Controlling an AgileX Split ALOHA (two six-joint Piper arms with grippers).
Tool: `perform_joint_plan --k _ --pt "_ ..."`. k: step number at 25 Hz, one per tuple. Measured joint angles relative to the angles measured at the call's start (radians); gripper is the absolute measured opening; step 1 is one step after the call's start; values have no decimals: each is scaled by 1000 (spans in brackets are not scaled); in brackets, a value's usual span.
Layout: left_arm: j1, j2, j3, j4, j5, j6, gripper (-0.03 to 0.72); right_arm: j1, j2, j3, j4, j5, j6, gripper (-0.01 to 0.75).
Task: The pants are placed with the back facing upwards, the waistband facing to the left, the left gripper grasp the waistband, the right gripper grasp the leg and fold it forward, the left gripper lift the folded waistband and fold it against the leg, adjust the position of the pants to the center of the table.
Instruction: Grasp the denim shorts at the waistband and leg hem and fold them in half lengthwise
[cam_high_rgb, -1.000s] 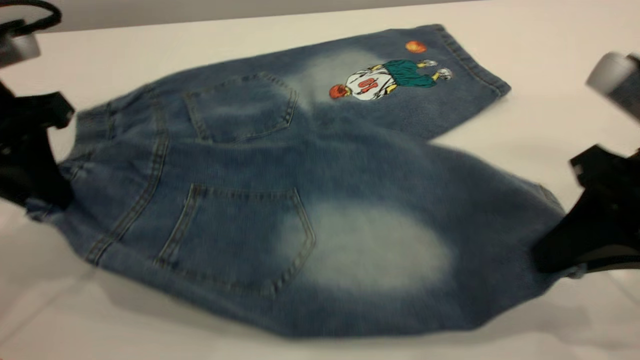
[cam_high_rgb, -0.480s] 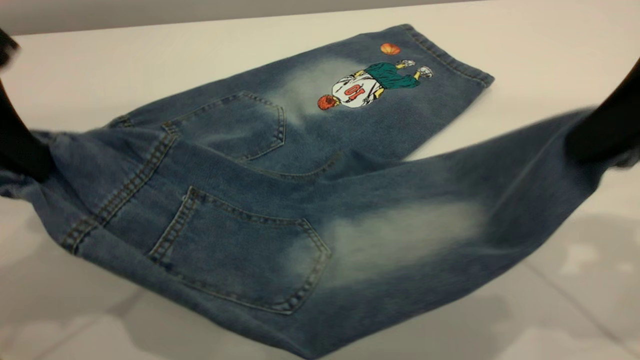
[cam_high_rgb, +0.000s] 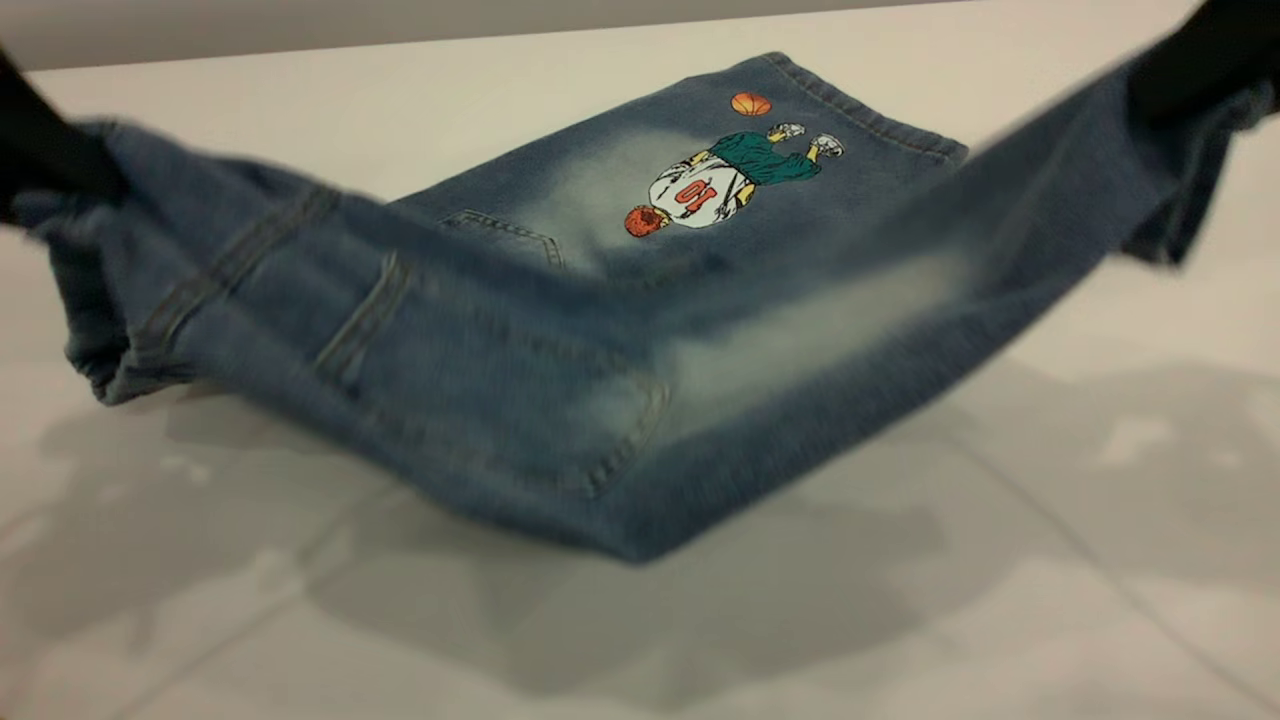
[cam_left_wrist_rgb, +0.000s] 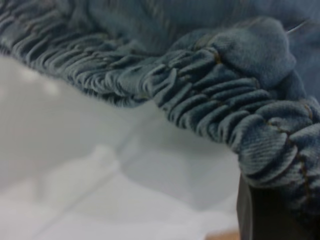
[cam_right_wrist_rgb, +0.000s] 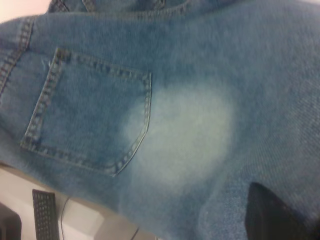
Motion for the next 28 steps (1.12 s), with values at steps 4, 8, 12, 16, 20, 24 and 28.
perform_joint_plan --k 4,8,12,16,20,24,28 --pt "0 19 0 -90 -117 -23 152 0 91 -71 5 -25 0 22" --pt "0 63 0 -188 -154 -4 152 0 197 -164 4 -1 -1 22" --pt "0 70 0 -251 -67 24 152 0 209 -221 -28 73 4 22" --pt "0 67 0 -347 13 43 152 0 171 -226 -95 130 61 22" --pt "0 67 0 -423 72 71 152 0 126 -226 -166 172 114 22" --pt "0 67 0 -514 22 0 152 0 111 -226 -237 191 170 22" --pt "0 70 0 -625 -57 -26 152 0 140 -234 -236 203 187 22"
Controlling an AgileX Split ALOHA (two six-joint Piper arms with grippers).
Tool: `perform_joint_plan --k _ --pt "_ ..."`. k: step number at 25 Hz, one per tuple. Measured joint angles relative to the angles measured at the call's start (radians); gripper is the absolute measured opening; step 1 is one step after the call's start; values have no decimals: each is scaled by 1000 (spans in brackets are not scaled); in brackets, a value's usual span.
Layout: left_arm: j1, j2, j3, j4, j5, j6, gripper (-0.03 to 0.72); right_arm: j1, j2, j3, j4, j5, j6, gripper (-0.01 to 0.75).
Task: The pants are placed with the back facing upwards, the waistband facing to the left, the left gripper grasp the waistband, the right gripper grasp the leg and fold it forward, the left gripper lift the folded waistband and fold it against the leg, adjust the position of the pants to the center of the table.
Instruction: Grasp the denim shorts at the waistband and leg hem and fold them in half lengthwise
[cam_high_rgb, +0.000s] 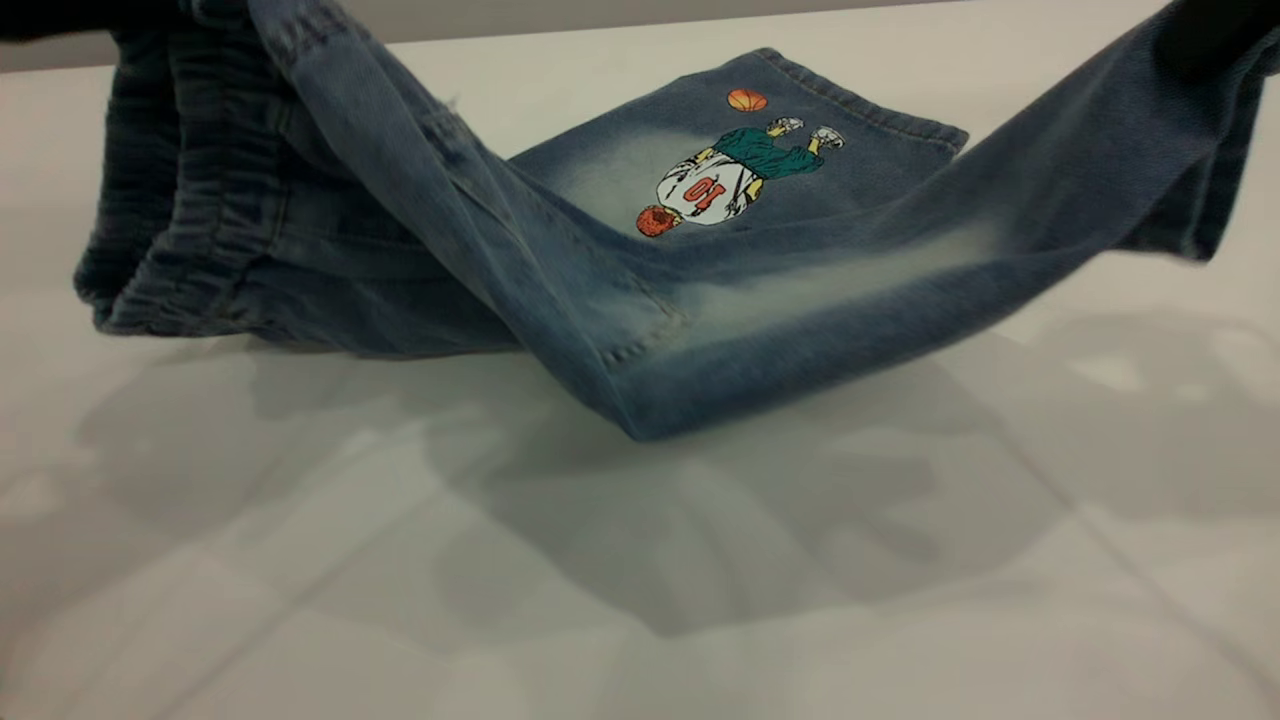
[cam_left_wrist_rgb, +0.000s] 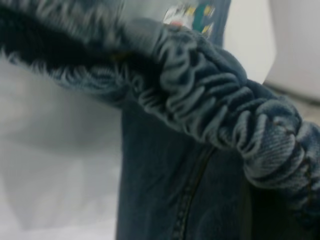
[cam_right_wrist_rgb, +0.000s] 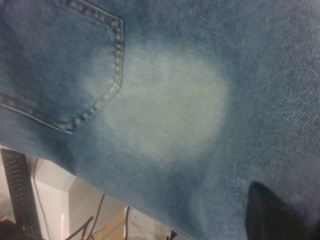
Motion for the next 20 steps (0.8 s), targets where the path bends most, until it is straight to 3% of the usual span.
perform_joint_plan --k 6,12,20 --pt "0 0 83 -122 -87 -65 152 0 106 -109 30 54 4 22" --pt "0 0 139 -266 -206 -66 152 0 263 -310 28 147 38 22" --pt "0 1 139 -435 -372 -65 152 0 500 -600 28 171 102 22"
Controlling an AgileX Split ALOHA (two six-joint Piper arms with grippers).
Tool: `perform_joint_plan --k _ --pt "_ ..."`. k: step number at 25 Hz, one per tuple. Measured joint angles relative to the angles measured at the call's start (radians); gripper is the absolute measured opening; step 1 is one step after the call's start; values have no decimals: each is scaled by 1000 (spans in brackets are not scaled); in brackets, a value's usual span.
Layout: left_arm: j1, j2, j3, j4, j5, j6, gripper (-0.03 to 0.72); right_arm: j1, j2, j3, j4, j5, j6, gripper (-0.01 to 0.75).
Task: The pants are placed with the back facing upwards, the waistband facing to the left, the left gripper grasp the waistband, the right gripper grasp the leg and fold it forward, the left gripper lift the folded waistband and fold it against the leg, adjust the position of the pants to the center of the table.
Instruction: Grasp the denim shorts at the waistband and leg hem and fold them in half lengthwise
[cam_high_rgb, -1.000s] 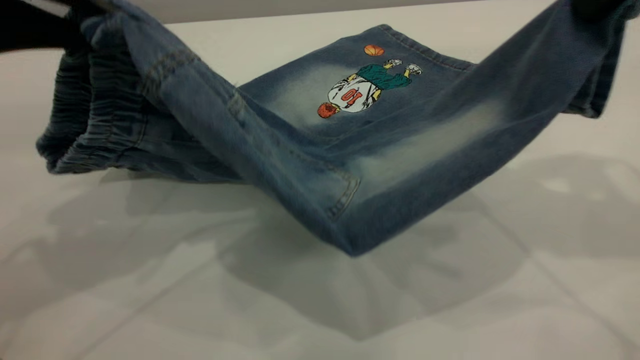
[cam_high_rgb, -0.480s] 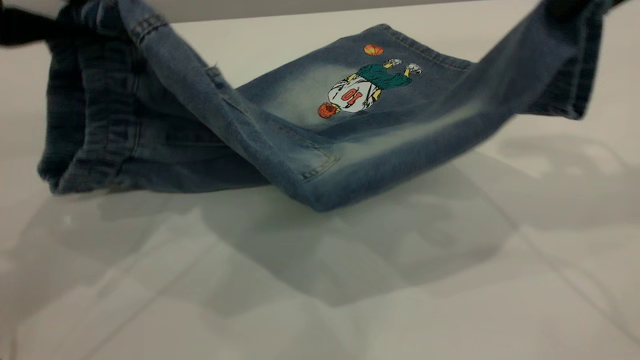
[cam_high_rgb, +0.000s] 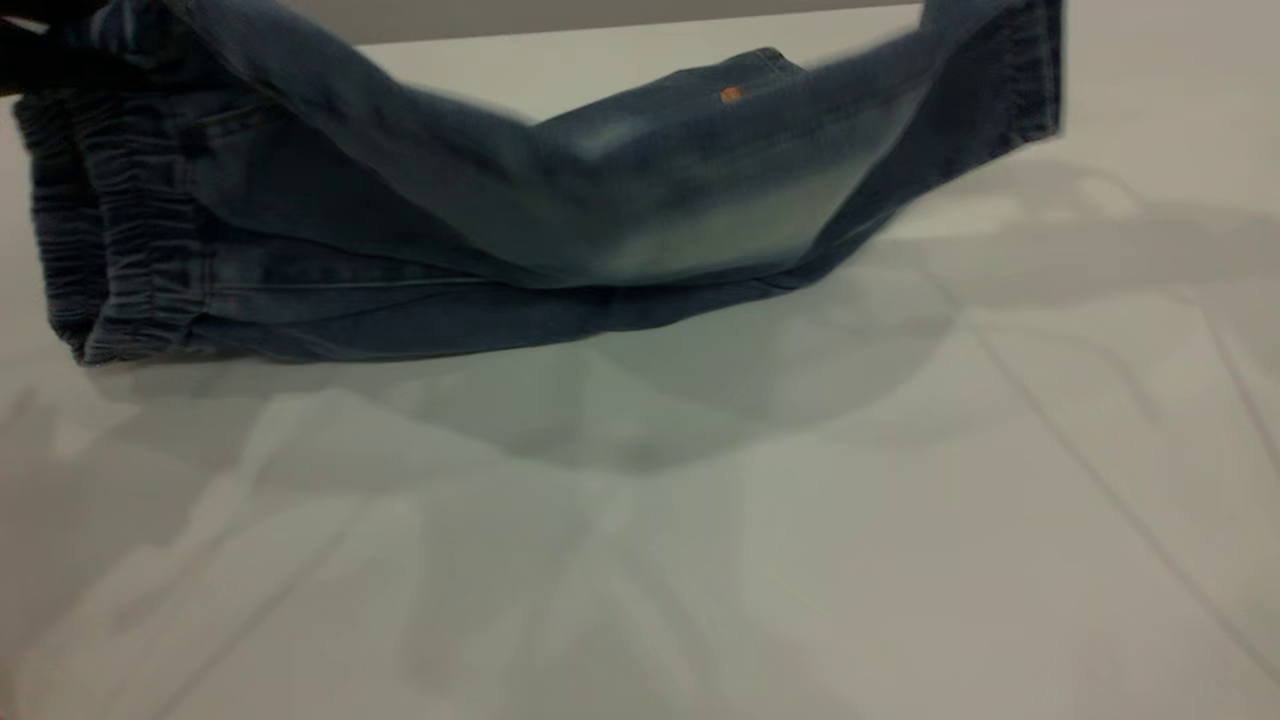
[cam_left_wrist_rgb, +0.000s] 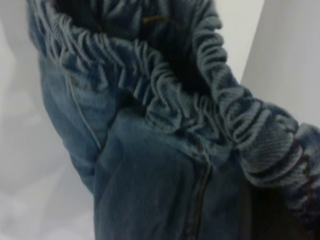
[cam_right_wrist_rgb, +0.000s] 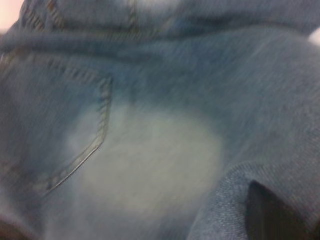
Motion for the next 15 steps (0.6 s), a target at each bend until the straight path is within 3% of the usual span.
perform_joint_plan --k 5,15 --pt "0 37 -1 0 -76 -65 152 0 134 -147 1 0 42 22" --pt "0 229 -5 3 -101 -107 152 1 340 -303 90 -8 76 22"
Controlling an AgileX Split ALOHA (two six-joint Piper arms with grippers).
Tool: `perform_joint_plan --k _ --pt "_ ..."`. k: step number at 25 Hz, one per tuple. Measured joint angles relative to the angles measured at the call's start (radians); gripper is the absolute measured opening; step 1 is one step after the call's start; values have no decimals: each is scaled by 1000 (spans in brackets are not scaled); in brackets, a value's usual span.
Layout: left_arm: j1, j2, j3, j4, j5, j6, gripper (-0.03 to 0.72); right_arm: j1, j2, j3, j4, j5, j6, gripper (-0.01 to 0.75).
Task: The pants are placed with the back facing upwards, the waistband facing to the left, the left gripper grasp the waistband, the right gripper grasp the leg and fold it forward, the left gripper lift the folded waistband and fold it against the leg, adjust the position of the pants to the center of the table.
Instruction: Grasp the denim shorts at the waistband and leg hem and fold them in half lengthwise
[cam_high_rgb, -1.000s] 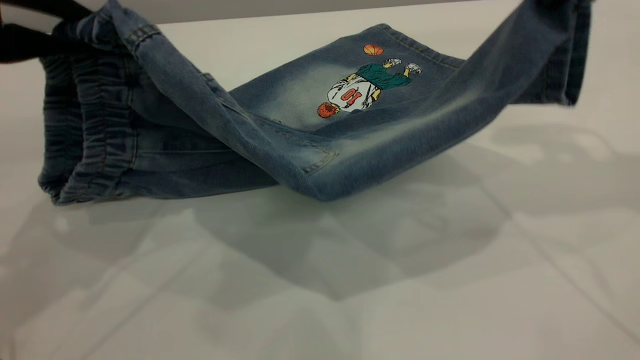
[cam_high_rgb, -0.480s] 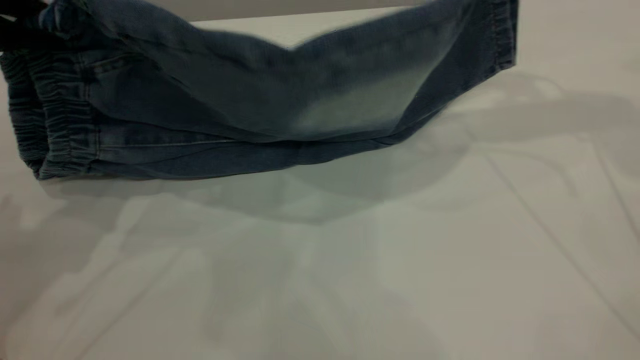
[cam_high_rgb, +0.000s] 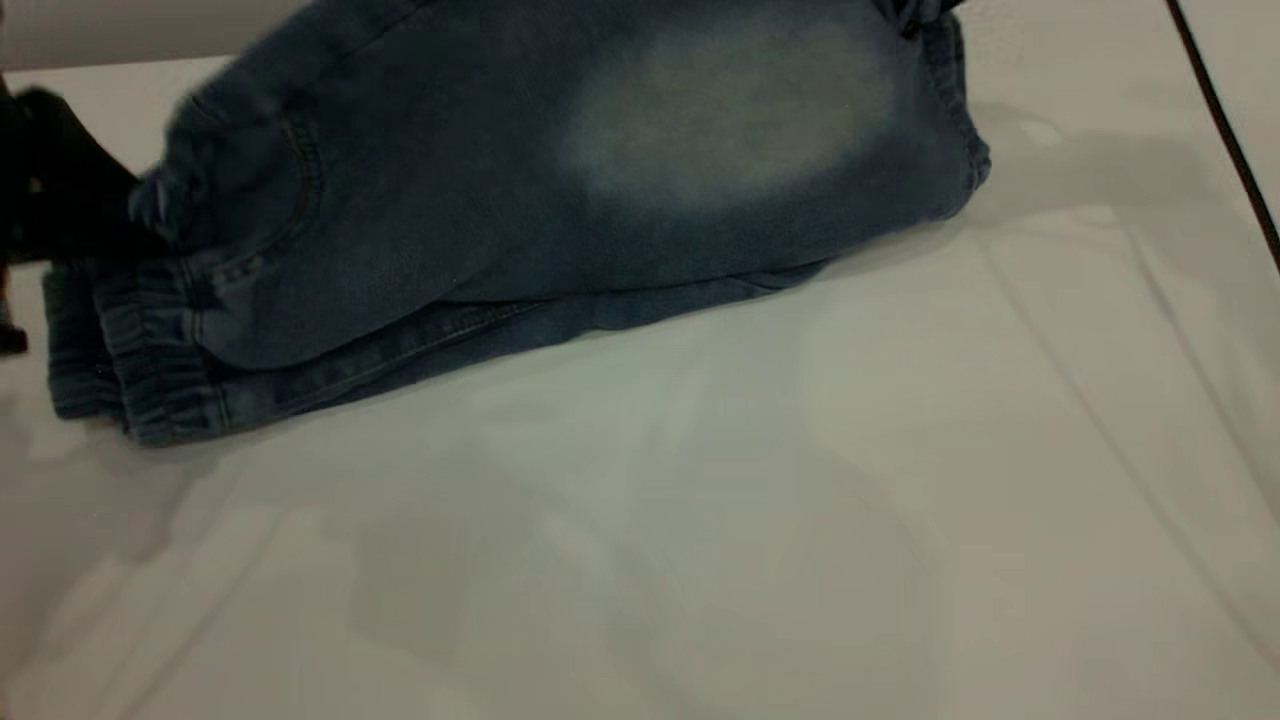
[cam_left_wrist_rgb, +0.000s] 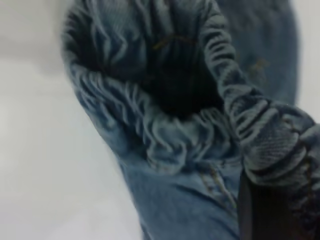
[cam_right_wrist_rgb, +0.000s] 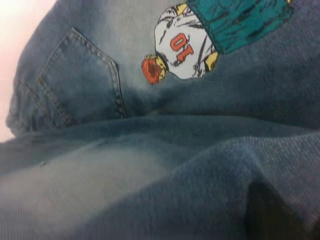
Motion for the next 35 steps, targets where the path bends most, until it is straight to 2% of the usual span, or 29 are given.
perform_joint_plan --k 8,13,20,25,29,35 --pt "2 51 -40 0 -139 12 152 9 78 -7 24 -106 -3 23" --pt "17 51 -60 0 -212 83 152 9 94 -7 16 -112 -19 23" --pt "30 51 -61 1 -200 240 152 9 94 -7 15 -110 -32 23" --pt "30 51 -61 1 -199 354 152 9 93 -7 42 -124 -113 37" --pt "30 51 -61 2 -198 442 185 9 93 -7 75 -154 -164 102" --pt "30 51 -61 2 -194 575 393 9 93 -6 155 -141 -288 326"
